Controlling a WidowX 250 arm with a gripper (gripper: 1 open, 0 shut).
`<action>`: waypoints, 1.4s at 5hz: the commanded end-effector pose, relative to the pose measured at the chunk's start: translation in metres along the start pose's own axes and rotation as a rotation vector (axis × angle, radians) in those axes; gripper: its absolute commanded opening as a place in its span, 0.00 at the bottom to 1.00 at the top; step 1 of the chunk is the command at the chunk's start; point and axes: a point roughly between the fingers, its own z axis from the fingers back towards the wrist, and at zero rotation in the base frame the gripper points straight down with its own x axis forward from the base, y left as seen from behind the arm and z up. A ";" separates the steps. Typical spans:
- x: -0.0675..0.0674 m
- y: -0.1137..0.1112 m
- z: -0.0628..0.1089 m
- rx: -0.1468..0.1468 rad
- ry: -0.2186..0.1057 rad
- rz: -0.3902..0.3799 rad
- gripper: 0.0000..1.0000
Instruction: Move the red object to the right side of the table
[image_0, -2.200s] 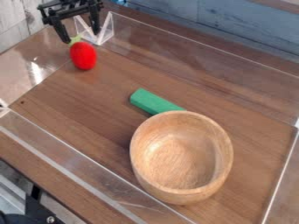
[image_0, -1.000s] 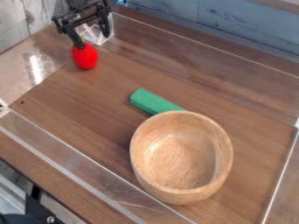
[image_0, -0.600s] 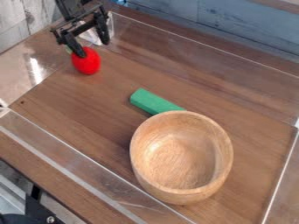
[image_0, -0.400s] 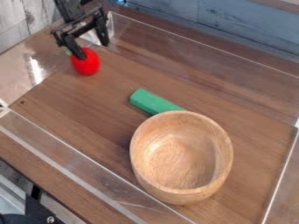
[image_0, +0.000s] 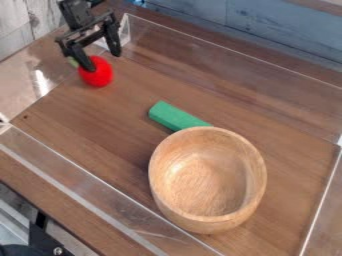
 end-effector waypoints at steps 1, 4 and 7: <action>0.000 0.003 0.007 -0.021 -0.057 0.015 1.00; -0.063 -0.020 0.044 -0.070 0.001 -0.060 0.00; -0.151 -0.081 0.033 -0.009 0.099 -0.330 0.00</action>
